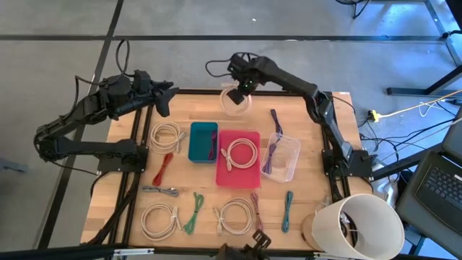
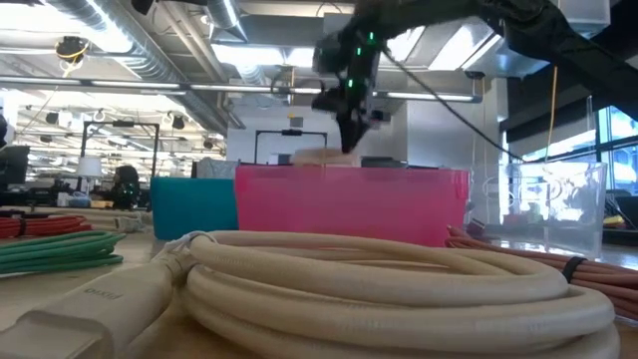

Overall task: Pick & Place USB Port
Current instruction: Put the white charger cable into the pink bin

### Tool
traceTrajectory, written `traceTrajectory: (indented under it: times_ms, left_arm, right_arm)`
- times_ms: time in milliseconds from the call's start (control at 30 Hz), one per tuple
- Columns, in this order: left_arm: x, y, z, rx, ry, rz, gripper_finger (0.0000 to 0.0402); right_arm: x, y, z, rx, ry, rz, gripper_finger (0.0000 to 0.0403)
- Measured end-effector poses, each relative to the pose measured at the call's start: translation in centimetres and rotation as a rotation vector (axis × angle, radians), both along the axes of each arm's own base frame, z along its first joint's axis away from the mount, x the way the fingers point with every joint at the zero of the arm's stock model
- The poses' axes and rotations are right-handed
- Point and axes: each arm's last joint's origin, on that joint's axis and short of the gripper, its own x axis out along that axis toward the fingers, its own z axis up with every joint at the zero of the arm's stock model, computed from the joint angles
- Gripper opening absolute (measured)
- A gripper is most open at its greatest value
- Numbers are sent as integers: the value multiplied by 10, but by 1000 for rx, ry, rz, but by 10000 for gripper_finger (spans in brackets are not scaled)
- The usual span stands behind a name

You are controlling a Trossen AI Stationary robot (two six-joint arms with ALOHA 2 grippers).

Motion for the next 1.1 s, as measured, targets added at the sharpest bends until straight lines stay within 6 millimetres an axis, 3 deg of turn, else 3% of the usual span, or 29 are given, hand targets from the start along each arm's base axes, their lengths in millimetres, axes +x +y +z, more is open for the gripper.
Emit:
traceTrajectory:
  times_ms: [167, 433, 867, 1100]
  left_arm:
    - [0, 0, 0, 4, 3, -2, 173]
    - [0, 0, 0, 20, 15, -3, 173]
    - [0, 0, 0, 21, 16, -3, 173]
    - [0, 0, 0, 30, 24, -6, 173]
  right_arm:
    - [-14, 34, 31, -10, -24, 32, 9]
    - [-24, 93, 61, -31, 1, 81, 9]
    - [-16, 186, 61, 70, 16, 107, 7]
    - [-15, 220, 61, 124, -3, 99, 7]
